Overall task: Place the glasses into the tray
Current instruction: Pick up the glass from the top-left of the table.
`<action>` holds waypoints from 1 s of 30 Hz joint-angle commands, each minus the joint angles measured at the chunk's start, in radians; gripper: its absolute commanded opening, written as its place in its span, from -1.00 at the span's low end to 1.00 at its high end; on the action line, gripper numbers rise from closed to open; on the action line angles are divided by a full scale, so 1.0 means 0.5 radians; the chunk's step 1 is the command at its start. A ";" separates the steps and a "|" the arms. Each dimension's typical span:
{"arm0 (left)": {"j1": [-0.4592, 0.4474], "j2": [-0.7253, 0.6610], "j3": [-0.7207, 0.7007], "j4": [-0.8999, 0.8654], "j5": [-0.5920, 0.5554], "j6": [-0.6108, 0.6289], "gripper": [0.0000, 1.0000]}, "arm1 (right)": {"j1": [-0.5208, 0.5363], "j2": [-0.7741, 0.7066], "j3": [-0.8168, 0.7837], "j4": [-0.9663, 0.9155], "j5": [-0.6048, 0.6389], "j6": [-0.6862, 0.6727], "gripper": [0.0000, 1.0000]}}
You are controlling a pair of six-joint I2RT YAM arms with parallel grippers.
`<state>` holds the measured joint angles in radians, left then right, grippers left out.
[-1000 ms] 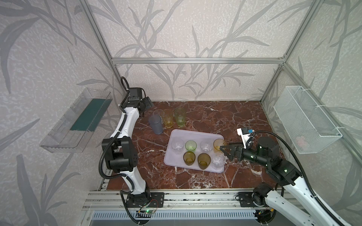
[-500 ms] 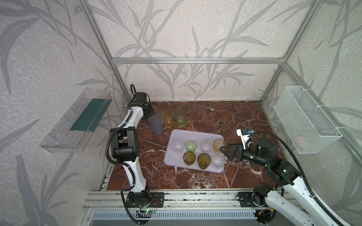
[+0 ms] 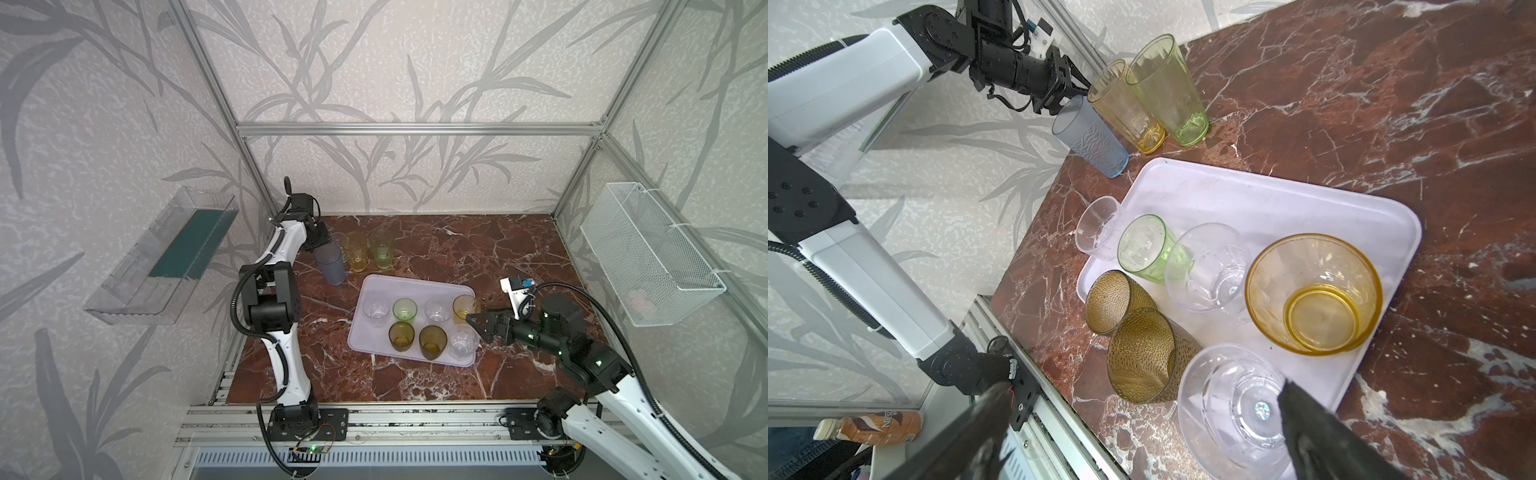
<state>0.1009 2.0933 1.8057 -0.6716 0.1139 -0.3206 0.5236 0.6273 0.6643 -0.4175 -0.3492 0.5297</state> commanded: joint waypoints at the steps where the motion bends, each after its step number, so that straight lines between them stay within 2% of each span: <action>1: -0.007 0.052 0.072 -0.086 0.033 0.061 -0.11 | -0.017 -0.031 -0.010 -0.008 0.029 -0.057 0.98; 14: -0.055 0.278 0.250 -0.165 -0.007 0.089 -0.19 | -0.038 -0.045 -0.027 -0.085 0.076 -0.099 0.98; 22: -0.070 0.363 0.416 -0.283 -0.042 0.129 -0.49 | -0.044 -0.070 -0.031 -0.100 0.100 -0.085 0.98; 27: -0.071 0.358 0.438 -0.301 -0.070 0.148 -0.77 | -0.049 -0.064 -0.041 -0.100 0.106 -0.076 0.98; 30: -0.070 0.365 0.453 -0.318 -0.089 0.156 -0.81 | -0.050 -0.064 -0.042 -0.100 0.108 -0.078 0.98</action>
<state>0.0711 2.2704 1.9976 -0.7860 0.0948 -0.2611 0.5053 0.6048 0.6537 -0.4549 -0.3046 0.4965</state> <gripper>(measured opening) 0.099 0.991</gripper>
